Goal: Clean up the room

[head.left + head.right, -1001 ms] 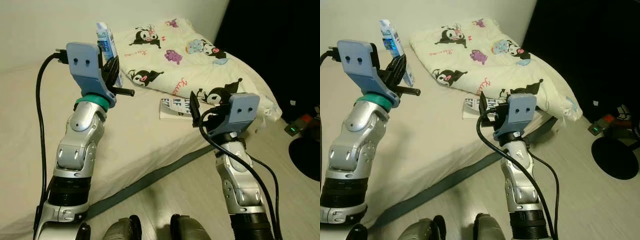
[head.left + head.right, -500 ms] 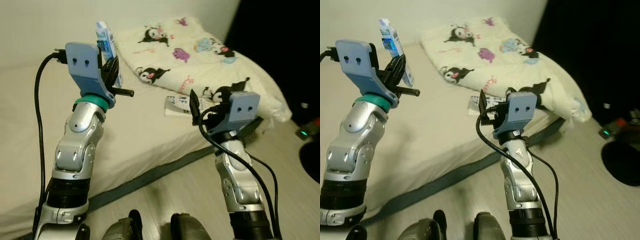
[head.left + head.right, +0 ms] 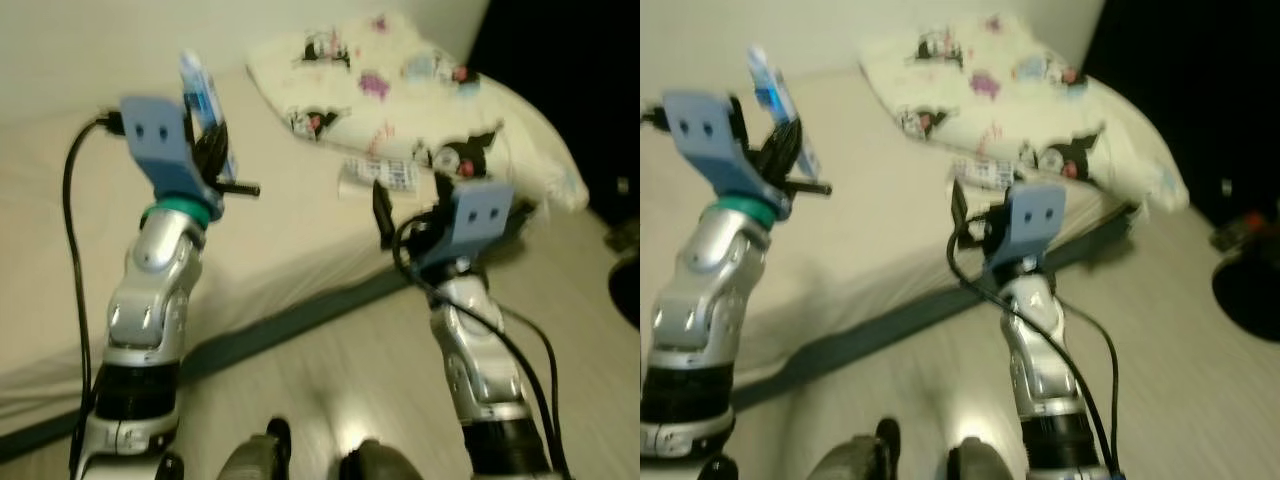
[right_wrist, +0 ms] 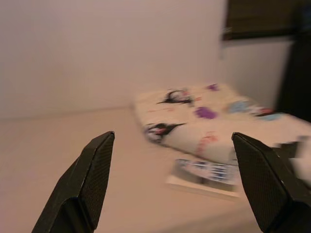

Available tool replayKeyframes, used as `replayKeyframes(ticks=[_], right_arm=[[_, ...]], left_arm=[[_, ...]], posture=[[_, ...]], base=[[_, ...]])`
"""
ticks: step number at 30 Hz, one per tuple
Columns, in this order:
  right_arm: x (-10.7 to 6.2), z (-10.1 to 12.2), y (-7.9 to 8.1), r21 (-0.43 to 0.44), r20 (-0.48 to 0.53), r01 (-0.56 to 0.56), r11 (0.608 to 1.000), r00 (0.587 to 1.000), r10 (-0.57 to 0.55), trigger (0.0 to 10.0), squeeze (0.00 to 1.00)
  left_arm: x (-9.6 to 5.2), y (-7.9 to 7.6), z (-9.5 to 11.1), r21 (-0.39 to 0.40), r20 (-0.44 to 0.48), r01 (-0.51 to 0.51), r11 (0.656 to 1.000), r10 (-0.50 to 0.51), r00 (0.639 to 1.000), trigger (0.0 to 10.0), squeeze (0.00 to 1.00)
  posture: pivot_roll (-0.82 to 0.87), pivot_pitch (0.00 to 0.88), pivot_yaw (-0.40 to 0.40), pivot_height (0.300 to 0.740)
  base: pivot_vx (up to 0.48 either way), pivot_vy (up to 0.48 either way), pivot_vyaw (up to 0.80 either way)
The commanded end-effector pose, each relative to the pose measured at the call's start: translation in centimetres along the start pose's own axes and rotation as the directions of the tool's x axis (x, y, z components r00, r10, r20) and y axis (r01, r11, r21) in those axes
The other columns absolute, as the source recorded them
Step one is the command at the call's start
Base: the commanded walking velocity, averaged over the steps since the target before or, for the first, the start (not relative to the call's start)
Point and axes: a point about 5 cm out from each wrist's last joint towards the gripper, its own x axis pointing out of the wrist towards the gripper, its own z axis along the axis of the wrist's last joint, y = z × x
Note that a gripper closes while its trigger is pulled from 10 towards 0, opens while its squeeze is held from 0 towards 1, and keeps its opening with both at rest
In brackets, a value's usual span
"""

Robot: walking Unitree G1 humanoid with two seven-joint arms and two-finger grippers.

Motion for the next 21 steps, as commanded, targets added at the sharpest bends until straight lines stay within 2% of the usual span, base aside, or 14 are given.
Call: replayKeyframes(ticks=[1, 10, 21], right_arm=[[-0.17, -0.25, 0.11, 0.009, -0.007, 0.001, 1.0, 1.0, -0.001, 10.0, 0.0], [-0.1, -0.29, 0.32, 0.01, -0.006, -0.013, 1.0, 1.0, 0.013, 10.0, 0.0], [0.12, -0.31, 0.32, -0.006, -0.003, -0.02, 1.0, 1.0, 0.02, 10.0, 0.0]], left_arm=[[-0.18, 0.28, 0.0, 0.01, -0.003, -0.008, 1.0, 0.008, 1.0, 10.0, 0.0], [-0.24, 0.29, -0.09, 0.019, -0.011, -0.006, 1.0, 0.007, 1.0, 10.0, 0.0], [-0.3, 0.23, -0.58, 0.047, -0.044, 0.003, 0.999, -0.001, 0.999, 10.0, 0.0]], posture=[[-0.09, 0.044, 0.041, 0.734], [-0.09, 0.041, 0.04, 0.734], [-0.09, 0.037, 0.039, 0.734]], base=[[-0.322, 0.0, 0.0], [-0.033, 0.0, 0.05], [0.0, 0.0, 0.8]])
